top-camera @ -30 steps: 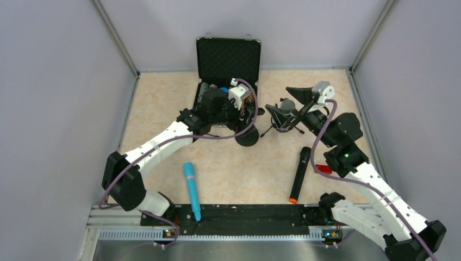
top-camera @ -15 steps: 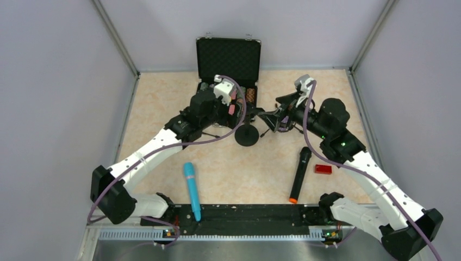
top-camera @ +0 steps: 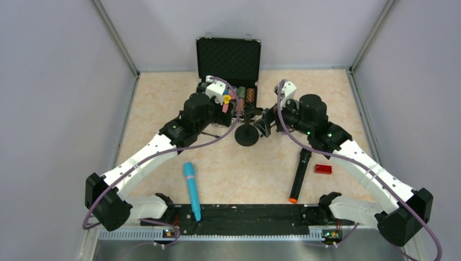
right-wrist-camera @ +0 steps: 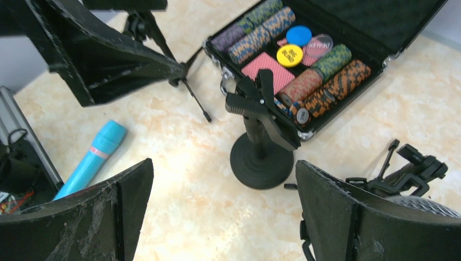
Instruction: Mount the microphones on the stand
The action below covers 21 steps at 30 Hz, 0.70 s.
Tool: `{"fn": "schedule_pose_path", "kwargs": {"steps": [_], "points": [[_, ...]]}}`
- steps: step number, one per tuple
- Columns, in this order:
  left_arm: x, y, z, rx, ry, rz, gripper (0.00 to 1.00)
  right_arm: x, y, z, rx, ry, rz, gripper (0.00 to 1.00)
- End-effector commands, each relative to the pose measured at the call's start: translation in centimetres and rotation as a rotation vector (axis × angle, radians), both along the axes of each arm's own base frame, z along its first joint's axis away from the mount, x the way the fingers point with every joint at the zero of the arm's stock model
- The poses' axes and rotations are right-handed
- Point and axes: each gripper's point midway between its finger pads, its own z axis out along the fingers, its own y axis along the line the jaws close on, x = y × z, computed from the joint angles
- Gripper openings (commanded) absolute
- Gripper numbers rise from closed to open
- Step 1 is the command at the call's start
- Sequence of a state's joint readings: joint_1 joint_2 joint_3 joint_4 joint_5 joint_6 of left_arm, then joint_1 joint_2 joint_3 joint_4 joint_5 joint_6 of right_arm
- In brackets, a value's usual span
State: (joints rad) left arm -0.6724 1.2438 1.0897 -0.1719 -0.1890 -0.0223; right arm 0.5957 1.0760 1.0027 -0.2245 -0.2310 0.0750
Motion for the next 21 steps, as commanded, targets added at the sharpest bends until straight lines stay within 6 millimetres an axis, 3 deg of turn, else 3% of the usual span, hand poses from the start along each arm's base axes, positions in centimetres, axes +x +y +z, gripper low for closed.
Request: {"fn": "schedule_pose_path", "kwargs": {"steps": [1, 6, 14, 21], "points": [[0.3, -0.1, 1.9, -0.032, -0.066, 0.002, 0.95, 0.3, 0.2, 2.5, -0.009, -0.07, -0.016, 0.99], [0.3, -0.2, 1.9, -0.031, -0.065, 0.002, 0.95, -0.4, 1.3, 2.8, 0.006, -0.073, 0.042, 0.99], [0.4, 0.0, 1.8, -0.028, -0.067, 0.011, 0.95, 0.2, 1.9, -0.7, -0.064, 0.013, 0.032, 0.99], [0.5, 0.4, 2.1, -0.002, -0.087, 0.015, 0.95, 1.5, 1.1, -4.4, -0.203, 0.042, -0.059, 0.99]]}}
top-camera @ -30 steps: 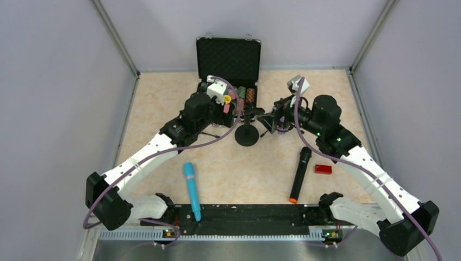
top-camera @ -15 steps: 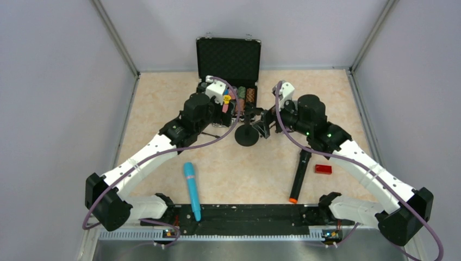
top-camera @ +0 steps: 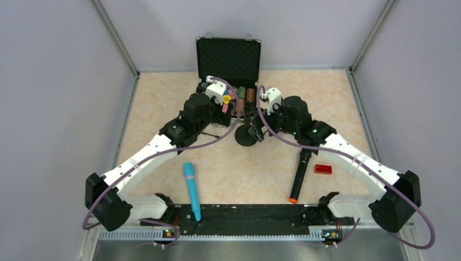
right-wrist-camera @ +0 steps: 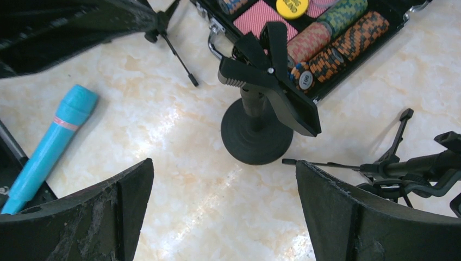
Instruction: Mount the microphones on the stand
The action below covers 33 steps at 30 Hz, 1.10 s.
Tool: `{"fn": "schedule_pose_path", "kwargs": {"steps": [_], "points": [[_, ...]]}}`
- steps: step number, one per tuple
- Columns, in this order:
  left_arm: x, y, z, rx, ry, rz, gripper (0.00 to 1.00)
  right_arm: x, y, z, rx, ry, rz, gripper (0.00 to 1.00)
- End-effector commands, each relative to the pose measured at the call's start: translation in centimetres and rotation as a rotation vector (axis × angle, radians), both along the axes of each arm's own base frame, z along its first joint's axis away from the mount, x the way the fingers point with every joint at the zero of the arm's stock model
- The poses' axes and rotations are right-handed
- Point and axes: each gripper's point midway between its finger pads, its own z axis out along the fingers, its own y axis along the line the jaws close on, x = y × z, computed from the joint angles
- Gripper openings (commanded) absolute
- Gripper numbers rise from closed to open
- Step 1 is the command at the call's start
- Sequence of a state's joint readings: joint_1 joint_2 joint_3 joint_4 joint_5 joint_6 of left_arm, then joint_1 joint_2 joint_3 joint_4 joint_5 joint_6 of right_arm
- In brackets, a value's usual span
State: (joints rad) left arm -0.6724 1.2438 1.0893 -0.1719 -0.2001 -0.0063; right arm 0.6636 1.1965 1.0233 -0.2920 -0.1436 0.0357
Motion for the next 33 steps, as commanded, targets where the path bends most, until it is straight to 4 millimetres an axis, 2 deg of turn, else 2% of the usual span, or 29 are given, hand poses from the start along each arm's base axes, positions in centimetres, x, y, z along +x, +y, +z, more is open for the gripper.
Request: {"fn": "schedule_pose_path", "kwargs": {"steps": [1, 7, 13, 22, 33], "points": [[0.3, 0.3, 2.3, -0.02, -0.083, 0.009, 0.95, 1.4, -0.2, -0.1, -0.073, -0.046, -0.068, 0.99], [0.2, -0.1, 2.0, -0.019, -0.078, -0.01, 0.95, 2.9, -1.6, -3.1, -0.172, -0.031, -0.177, 0.98], [0.3, -0.2, 1.8, -0.015, -0.073, -0.012, 0.95, 3.6, -2.7, -4.4, -0.207, -0.017, -0.264, 0.98], [0.2, -0.3, 1.6, -0.016, -0.067, -0.017, 0.95, 3.9, -5.0, -4.2, -0.233, -0.034, -0.379, 0.98], [0.1, -0.4, 1.9, -0.023, -0.072, -0.028, 0.94, 5.1, -7.6, -3.9, -0.15, 0.012, -0.451, 0.98]]}}
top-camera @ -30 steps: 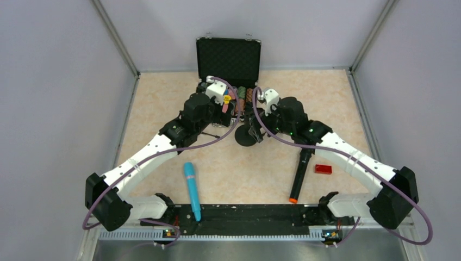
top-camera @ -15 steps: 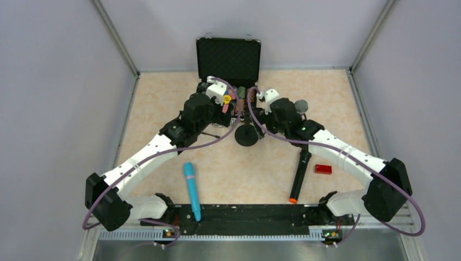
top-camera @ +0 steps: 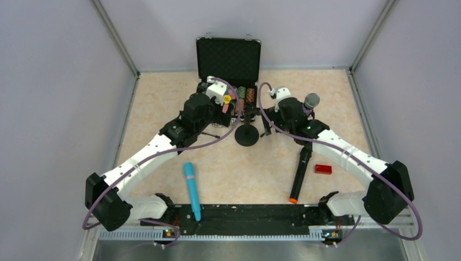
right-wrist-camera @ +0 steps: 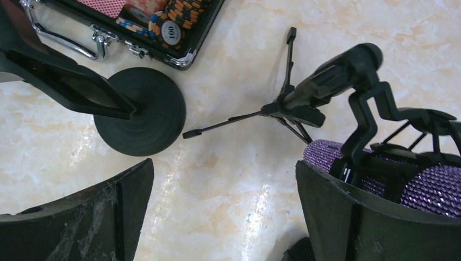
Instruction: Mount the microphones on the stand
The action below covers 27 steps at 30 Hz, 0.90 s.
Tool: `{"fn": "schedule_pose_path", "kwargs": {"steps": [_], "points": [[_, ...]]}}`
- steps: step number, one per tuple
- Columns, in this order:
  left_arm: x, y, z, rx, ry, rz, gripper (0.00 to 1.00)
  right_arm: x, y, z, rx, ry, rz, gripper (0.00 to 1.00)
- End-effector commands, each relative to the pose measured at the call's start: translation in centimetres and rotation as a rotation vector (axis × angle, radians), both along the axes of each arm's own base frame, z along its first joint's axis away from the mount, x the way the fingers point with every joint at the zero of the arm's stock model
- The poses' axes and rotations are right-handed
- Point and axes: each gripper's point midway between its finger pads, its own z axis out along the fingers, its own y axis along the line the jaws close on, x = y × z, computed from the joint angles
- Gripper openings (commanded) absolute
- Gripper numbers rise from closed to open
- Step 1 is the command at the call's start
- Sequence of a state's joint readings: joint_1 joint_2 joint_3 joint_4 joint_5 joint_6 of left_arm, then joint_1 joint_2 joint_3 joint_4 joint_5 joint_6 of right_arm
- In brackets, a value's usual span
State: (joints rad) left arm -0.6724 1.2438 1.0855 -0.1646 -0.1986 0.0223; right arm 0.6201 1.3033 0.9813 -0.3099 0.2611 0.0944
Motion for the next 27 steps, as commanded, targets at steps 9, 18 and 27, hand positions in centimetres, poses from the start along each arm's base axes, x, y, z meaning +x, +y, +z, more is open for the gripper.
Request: {"fn": "schedule_pose_path", "kwargs": {"steps": [9, 18, 27], "points": [[-0.1, -0.5, 2.0, -0.047, -0.056, -0.02, 0.94, 1.8, -3.4, 2.2, 0.116, -0.026, -0.093, 0.99], [-0.1, -0.6, 1.8, -0.045, -0.052, -0.026, 0.94, 4.3, -3.9, 2.6, 0.159, -0.018, -0.115, 0.99], [-0.2, -0.7, 2.0, -0.053, -0.054, -0.034, 0.94, 7.2, -3.5, 3.2, 0.177, -0.02, -0.117, 0.99]]}}
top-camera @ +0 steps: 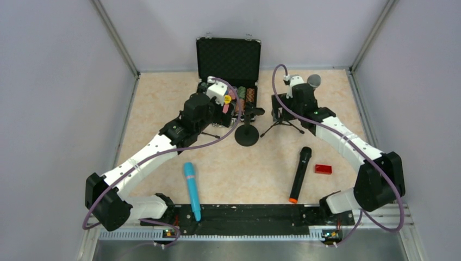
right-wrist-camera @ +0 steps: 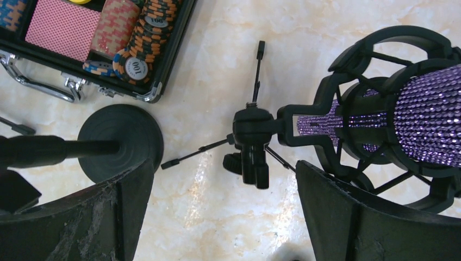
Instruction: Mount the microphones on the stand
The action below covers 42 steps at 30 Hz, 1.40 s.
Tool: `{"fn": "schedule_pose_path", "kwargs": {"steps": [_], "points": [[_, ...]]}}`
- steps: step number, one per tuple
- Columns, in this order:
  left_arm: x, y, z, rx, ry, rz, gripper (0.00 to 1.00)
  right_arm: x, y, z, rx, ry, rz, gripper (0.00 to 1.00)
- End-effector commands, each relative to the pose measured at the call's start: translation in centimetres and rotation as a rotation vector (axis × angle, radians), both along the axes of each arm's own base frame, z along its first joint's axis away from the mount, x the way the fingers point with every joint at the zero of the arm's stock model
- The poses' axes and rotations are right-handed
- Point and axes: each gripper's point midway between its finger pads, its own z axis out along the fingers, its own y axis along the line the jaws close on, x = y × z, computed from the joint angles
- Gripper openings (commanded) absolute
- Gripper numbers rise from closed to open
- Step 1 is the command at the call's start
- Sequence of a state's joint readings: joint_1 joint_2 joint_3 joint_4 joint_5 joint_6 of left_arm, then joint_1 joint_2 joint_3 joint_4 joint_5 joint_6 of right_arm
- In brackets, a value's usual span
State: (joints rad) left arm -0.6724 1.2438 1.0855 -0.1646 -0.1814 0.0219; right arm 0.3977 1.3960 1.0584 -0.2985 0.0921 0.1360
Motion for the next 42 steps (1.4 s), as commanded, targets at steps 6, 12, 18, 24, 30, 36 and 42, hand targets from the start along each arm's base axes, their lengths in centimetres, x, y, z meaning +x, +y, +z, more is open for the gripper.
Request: {"fn": "schedule_pose_path", "kwargs": {"steps": [6, 12, 18, 24, 30, 36, 42], "points": [[-0.1, -0.5, 2.0, -0.049, -0.056, -0.021, 0.94, 4.6, -0.3, 3.4, 0.017, -0.067, -0.034, 0.99], [-0.1, -0.5, 1.8, -0.047, -0.051, -0.023, 0.94, 5.9, -0.3, 3.1, -0.02, -0.046, -0.037, 0.99], [-0.1, -0.5, 1.8, -0.045, -0.051, -0.024, 0.94, 6.3, -0.2, 1.8, -0.04, -0.022, -0.03, 0.92], [-0.2, -0.7, 1.8, -0.05, -0.049, -0.031, 0.94, 6.5, 0.0, 1.1, -0.047, -0.018, -0.017, 0.69], [-0.3, -0.7, 2.1, -0.055, -0.051, -0.033, 0.94, 6.5, 0.3, 1.2, -0.035, -0.022, -0.005, 0.31], [-0.3, -0.7, 2.1, -0.056, -0.052, -0.036, 0.94, 6.7, 0.3, 2.4, -0.037, -0.053, 0.004, 0.0], [-0.3, -0.7, 2.1, -0.054, -0.053, -0.035, 0.94, 6.8, 0.0, 4.6, -0.042, -0.123, 0.006, 0.0]]}}
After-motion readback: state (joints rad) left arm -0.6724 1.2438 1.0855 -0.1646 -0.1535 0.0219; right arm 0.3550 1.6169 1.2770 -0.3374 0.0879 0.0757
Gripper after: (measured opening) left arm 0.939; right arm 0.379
